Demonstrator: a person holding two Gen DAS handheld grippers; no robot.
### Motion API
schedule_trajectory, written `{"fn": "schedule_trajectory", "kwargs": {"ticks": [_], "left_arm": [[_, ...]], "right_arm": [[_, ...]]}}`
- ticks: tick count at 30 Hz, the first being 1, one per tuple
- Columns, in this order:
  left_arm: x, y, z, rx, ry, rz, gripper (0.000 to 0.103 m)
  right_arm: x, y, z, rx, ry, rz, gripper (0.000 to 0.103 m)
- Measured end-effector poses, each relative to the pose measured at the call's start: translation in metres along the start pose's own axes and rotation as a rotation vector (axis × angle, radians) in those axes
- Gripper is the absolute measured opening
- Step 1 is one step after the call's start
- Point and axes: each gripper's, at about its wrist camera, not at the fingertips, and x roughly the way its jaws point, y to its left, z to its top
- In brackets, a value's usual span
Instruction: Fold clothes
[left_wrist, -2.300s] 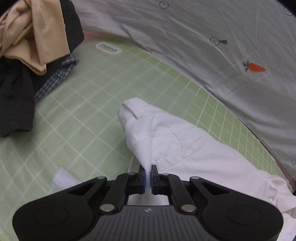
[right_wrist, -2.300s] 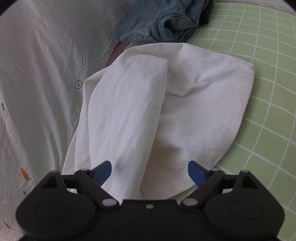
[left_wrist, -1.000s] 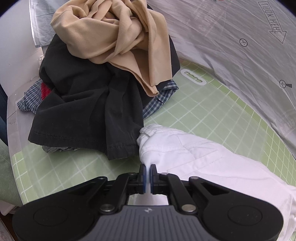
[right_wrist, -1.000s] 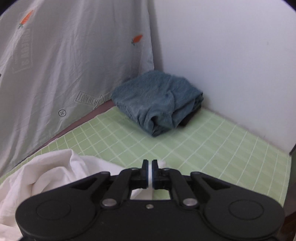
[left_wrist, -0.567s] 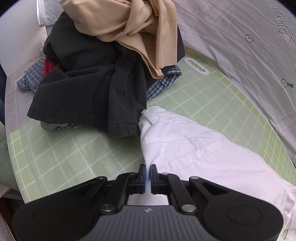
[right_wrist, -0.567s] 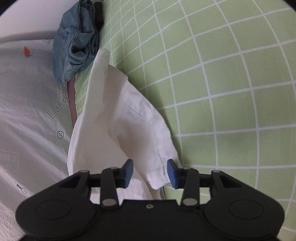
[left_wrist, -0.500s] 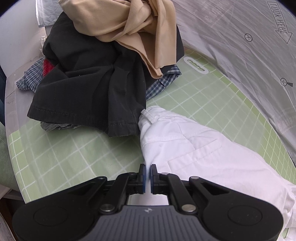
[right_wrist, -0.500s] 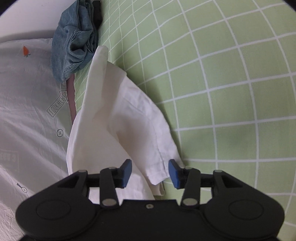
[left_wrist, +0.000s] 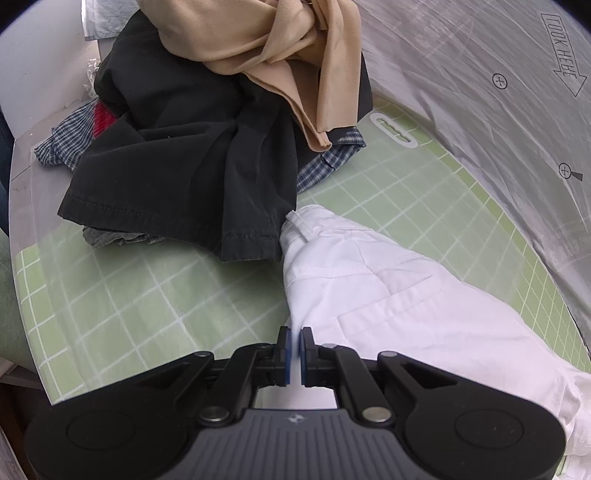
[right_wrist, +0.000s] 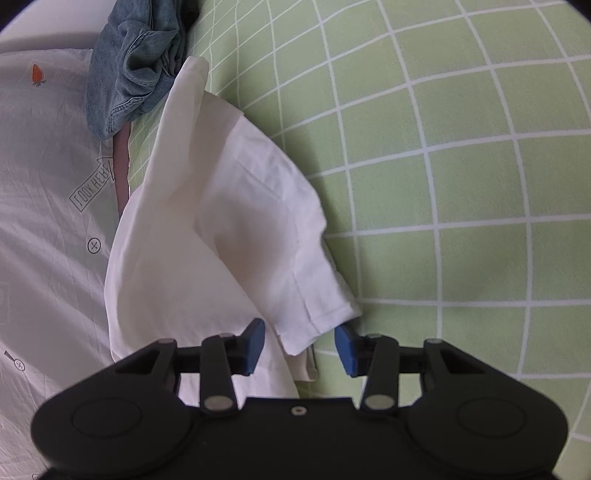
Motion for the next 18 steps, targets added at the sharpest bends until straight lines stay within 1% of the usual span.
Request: {"fn": "schedule_trajectory", "kwargs": {"ticks": [1, 3, 5, 6, 9, 10, 11, 12, 14, 16, 17, 18], "left_arm": [[-0.001, 0.0, 0.0, 0.001, -0.005, 0.002, 0.006], [-0.003, 0.001, -0.001, 0.002, -0.019, 0.004, 0.005], [-0.007, 0.001, 0.0, -0.002, -0.045, 0.016, 0.004], [-0.009, 0.001, 0.001, -0.005, -0.055, 0.023, 0.004], [-0.017, 0.003, 0.006, -0.024, -0.087, 0.038, 0.003], [-0.019, 0.004, 0.009, -0.027, -0.098, 0.048, 0.002], [-0.023, 0.005, 0.012, -0.021, -0.125, 0.08, 0.001], [-0.029, 0.005, 0.015, 0.017, -0.175, 0.124, 0.001], [-0.039, 0.005, 0.021, 0.091, -0.267, 0.205, 0.0], [-0.039, 0.018, 0.031, 0.063, -0.207, 0.108, 0.0], [-0.039, 0.025, 0.036, 0.049, -0.176, 0.061, 0.0], [-0.036, 0.026, 0.036, 0.044, -0.146, 0.033, 0.001]], "right_arm": [[-0.001, 0.002, 0.001, -0.019, -0.011, -0.017, 0.022], [-0.003, 0.007, 0.003, -0.058, -0.035, -0.052, 0.015], [-0.012, 0.026, 0.002, -0.251, -0.102, -0.103, 0.012], [-0.023, 0.033, 0.002, -0.375, -0.163, -0.133, 0.01], [-0.045, 0.059, 0.002, -0.57, -0.313, -0.175, 0.009], [-0.051, 0.065, 0.008, -0.603, -0.357, -0.189, 0.009], [-0.058, 0.071, 0.014, -0.636, -0.401, -0.204, 0.009], [-0.065, 0.076, 0.022, -0.67, -0.452, -0.223, 0.009], [-0.082, 0.08, 0.033, -0.697, -0.523, -0.241, 0.009], [-0.086, 0.09, 0.057, -0.727, -0.584, -0.251, 0.009], [-0.088, 0.092, 0.059, -0.766, -0.605, -0.267, 0.009], [-0.085, 0.095, 0.06, -0.826, -0.623, -0.293, 0.009]]}}
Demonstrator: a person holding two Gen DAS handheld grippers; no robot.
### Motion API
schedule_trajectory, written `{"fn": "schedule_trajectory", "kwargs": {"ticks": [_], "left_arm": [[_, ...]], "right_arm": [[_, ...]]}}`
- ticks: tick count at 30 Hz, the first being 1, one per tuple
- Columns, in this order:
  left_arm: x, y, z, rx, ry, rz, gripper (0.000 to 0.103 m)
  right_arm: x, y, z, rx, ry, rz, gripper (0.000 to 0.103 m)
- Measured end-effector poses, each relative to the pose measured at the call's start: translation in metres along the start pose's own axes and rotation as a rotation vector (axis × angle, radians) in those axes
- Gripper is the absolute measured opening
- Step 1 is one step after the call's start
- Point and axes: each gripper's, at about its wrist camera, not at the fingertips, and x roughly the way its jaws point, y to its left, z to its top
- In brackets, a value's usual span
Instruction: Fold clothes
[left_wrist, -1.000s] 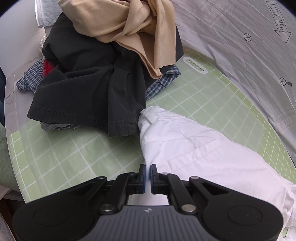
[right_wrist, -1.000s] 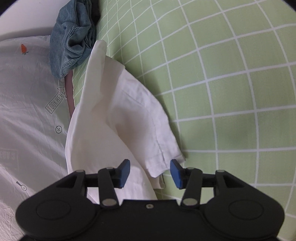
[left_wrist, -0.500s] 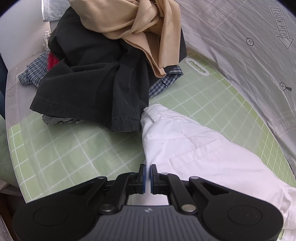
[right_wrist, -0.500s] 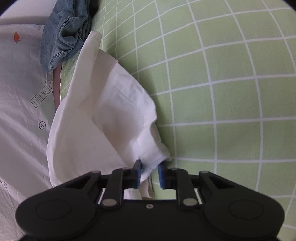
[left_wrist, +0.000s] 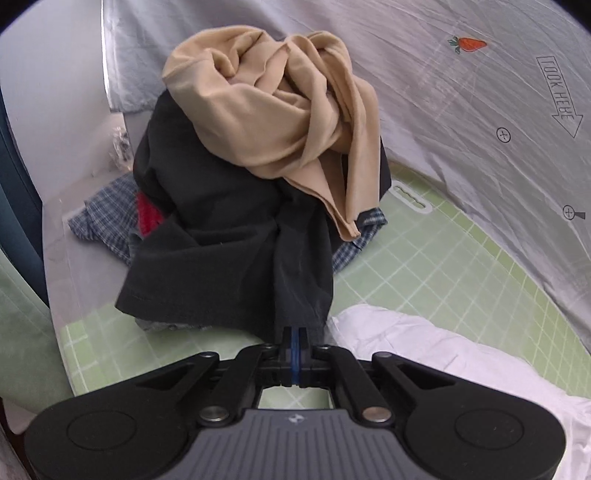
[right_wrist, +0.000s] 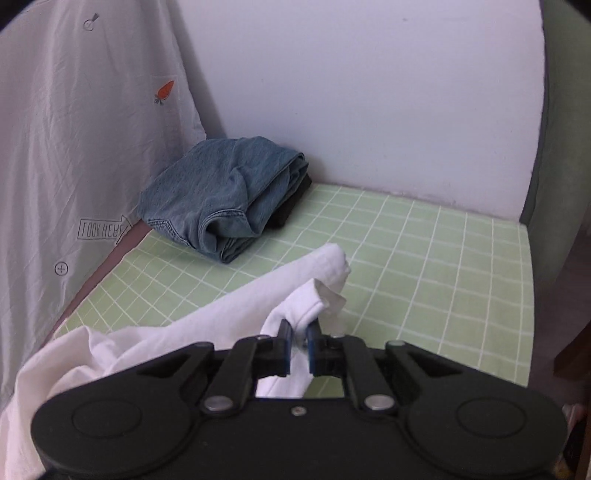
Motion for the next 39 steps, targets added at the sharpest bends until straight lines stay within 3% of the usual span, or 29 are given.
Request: {"fn": "schedule_trajectory", "kwargs": {"ticks": [3, 6, 8, 13, 17, 21, 26, 29, 33, 39], "left_arm": [[0.009, -0.009, -0.016, 0.054, 0.094, -0.084, 0.004], [0.013, -0.017, -0.038, 0.068, 0.131, -0.161, 0.024], [0.018, -0.019, -0.048, 0.04, 0.149, -0.183, 0.042], [0.037, -0.007, -0.06, -0.13, 0.199, -0.237, 0.065], [0.057, -0.002, -0.067, -0.218, 0.253, -0.263, 0.065], [0.066, -0.01, -0.067, -0.198, 0.266, -0.26, 0.065], [0.071, -0.012, -0.064, -0.197, 0.272, -0.262, 0.066], [0.073, -0.011, -0.062, -0.21, 0.274, -0.264, 0.067], [0.076, -0.01, -0.059, -0.221, 0.278, -0.267, 0.067], [0.08, -0.012, -0.059, -0.222, 0.279, -0.279, 0.064]], "right_arm": [[0.01, 0.001, -0.006, -0.043, 0.026, -0.012, 0.009], [0.018, -0.013, -0.019, 0.07, 0.095, -0.003, 0.009], [0.023, -0.024, -0.03, 0.143, 0.139, 0.025, 0.009], [0.04, -0.06, -0.055, 0.474, 0.236, 0.123, 0.011], [0.049, -0.085, -0.075, 0.711, 0.294, 0.18, 0.015], [0.052, -0.092, -0.088, 0.789, 0.325, 0.19, 0.035], [0.052, -0.085, -0.09, 0.724, 0.331, 0.173, 0.047], [0.047, -0.079, -0.085, 0.651, 0.313, 0.182, 0.048], [0.043, -0.073, -0.083, 0.626, 0.296, 0.214, 0.064], [0.043, -0.057, -0.089, 0.621, 0.312, 0.321, 0.077]]}}
